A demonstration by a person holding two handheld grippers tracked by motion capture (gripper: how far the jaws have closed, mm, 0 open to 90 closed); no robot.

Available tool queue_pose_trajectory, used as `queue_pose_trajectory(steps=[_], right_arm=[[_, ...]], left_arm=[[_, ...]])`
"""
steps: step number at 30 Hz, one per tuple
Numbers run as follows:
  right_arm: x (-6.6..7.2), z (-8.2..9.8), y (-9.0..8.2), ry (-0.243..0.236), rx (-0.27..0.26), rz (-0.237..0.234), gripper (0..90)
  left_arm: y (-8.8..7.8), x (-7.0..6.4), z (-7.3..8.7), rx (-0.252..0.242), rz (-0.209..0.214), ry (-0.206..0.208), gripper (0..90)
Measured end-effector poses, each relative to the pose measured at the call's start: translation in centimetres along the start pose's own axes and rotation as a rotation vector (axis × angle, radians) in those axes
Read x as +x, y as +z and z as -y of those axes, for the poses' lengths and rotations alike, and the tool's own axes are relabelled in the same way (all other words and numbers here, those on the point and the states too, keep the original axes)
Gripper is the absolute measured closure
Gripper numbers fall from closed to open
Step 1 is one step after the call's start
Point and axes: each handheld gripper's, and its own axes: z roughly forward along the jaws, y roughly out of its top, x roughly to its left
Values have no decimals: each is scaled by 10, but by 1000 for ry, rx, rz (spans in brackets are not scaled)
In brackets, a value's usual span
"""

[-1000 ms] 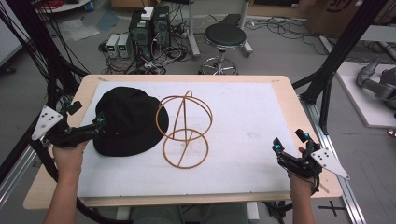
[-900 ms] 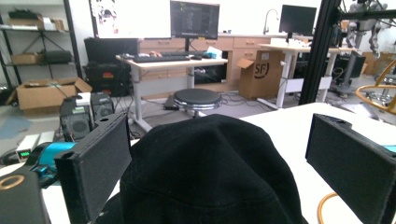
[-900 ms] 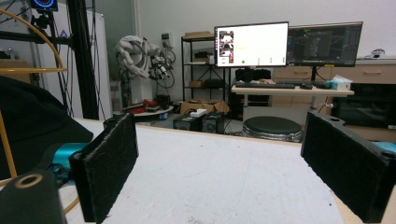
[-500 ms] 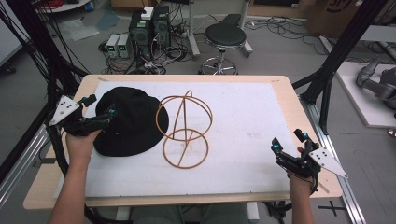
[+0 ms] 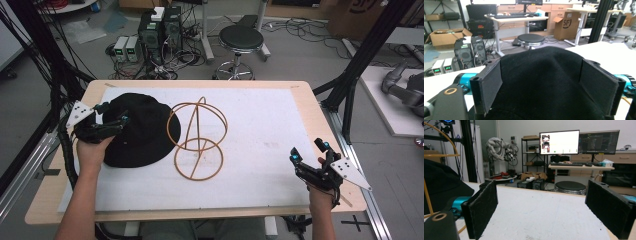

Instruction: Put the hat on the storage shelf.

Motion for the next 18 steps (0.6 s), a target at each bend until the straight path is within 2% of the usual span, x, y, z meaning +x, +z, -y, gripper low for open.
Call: queue_pose_trajectory(steps=[3, 4, 7, 11, 16, 18], right_arm=[[0, 0, 0, -7, 1, -3, 108], [0, 0, 0, -6, 2, -1, 108], [0, 1, 1, -9, 0, 0, 108], [0, 1, 1, -6, 5, -1, 108], [0, 0, 1, -4, 1, 1, 108], [0, 0, 1, -4, 1, 1, 108]], left_arm=[[0, 1, 1, -1, -6, 12, 242], [1, 1, 1, -5, 3, 11, 298], [2, 0, 1, 4, -2, 20, 325], [4, -1, 2, 16, -13, 10, 328], [6, -3, 3, 39, -12, -6, 385], [7, -3, 4, 56, -9, -1, 447]])
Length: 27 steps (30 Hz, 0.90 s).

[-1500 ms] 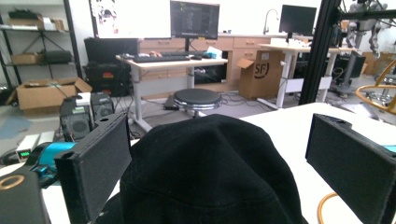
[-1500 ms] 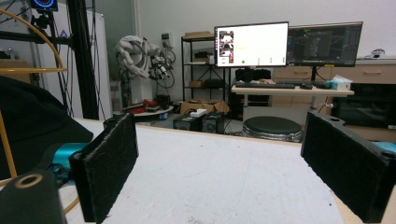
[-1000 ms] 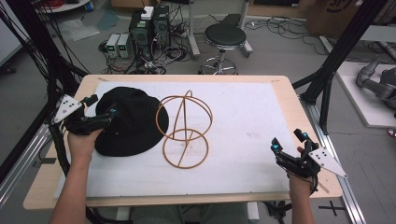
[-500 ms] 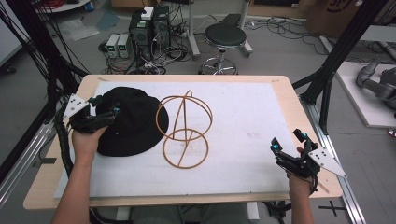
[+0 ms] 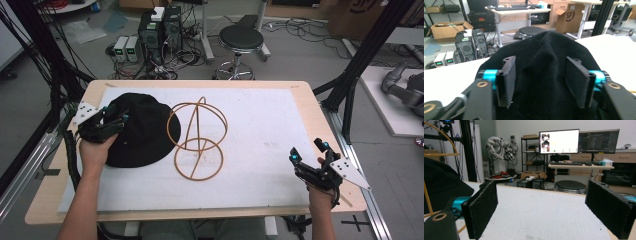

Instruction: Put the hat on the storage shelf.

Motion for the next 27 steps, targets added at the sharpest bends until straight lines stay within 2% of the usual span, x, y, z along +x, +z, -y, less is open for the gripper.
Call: queue_pose_trajectory(steps=[3, 4, 5, 6, 7, 8, 9, 13, 16, 20, 23, 27], right_arm=[[0, 0, 0, -2, 0, 0, 108], [0, 0, 0, -2, 0, 1, 108], [0, 0, 0, -2, 1, 1, 108], [0, 0, 0, -2, 1, 1, 108], [0, 0, 0, -3, 1, 1, 108], [0, 0, 0, -3, 1, 1, 108], [0, 0, 0, -1, 4, 4, 108], [-1, 0, -1, -3, 2, 3, 108], [-1, 0, -1, 5, 7, 7, 108], [-2, 0, -1, 3, 3, 8, 108], [-1, 0, -1, 10, 8, 7, 108], [-1, 0, -1, 7, 6, 9, 108]], left_arm=[[2, -2, 1, 20, 0, 9, 497], [3, -3, 1, 28, -2, 8, 527], [4, -4, 2, 34, -2, 9, 596], [5, -4, 2, 45, -5, 13, 596], [6, -5, 3, 56, -6, 12, 669], [7, -6, 3, 63, -6, 14, 669], [7, -7, 3, 74, -9, 17, 784], [9, -11, 3, 89, -21, 34, 823], [7, -9, 3, 79, -17, 19, 867], [3, -10, 1, 54, -5, 23, 875], [1, -10, 0, 25, 3, -3, 881], [-2, -12, -3, -13, 6, -2, 883]])
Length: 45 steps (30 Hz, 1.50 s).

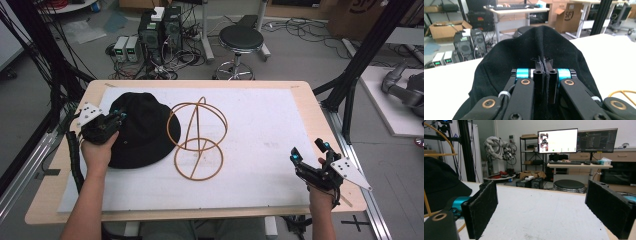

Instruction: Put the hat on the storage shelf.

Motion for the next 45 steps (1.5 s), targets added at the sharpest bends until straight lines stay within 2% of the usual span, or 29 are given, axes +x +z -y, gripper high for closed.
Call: queue_pose_trajectory(steps=[4, 11, 22, 29, 30, 34, 40, 45], right_arm=[[0, 0, 0, 0, 0, -1, 108], [0, 0, 1, 3, -1, -1, 108], [0, 0, 1, -1, -2, -1, 108], [-1, 0, 0, 0, -4, 1, 108], [-1, 0, 0, 5, -5, 3, 108], [-2, 0, -1, 2, -6, 3, 108], [-3, 0, -1, 9, -6, 9, 108], [-3, 1, -1, 11, -4, 9, 108]], left_arm=[[-4, -1, -4, -45, -6, -14, 884], [-11, 3, -11, -88, -12, -55, 884], [-24, -2, -45, -186, -30, -37, 884], [-29, -3, -67, -255, -61, -59, 884], [-31, -3, -73, -278, -71, -62, 884], [-34, -4, -80, -310, -83, -77, 884], [-39, -5, -92, -353, -79, -98, 884], [-41, -11, -107, -383, -75, -83, 883]])
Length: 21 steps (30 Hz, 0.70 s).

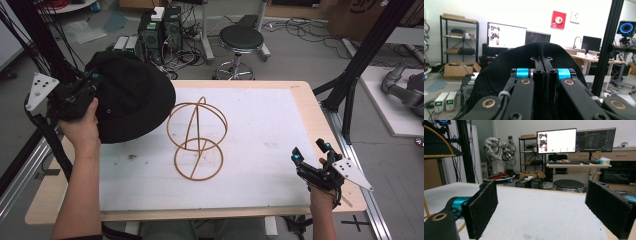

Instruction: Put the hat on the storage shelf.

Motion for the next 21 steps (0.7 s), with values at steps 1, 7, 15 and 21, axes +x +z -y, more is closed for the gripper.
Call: queue_pose_trajectory(steps=[1, 7, 15, 21], right_arm=[[0, 0, 0, -1, 0, -2, 108], [0, 0, -1, 1, -3, -1, 108], [-1, 0, -2, 3, -5, 1, 108], [-2, -1, -3, 9, -10, 8, 108]], left_arm=[[1, -1, -3, -9, -2, -1, 883], [6, -9, -24, -61, -4, 7, 884], [9, -26, -48, -118, 46, -42, 884], [8, -43, -61, -155, 113, -83, 884]])
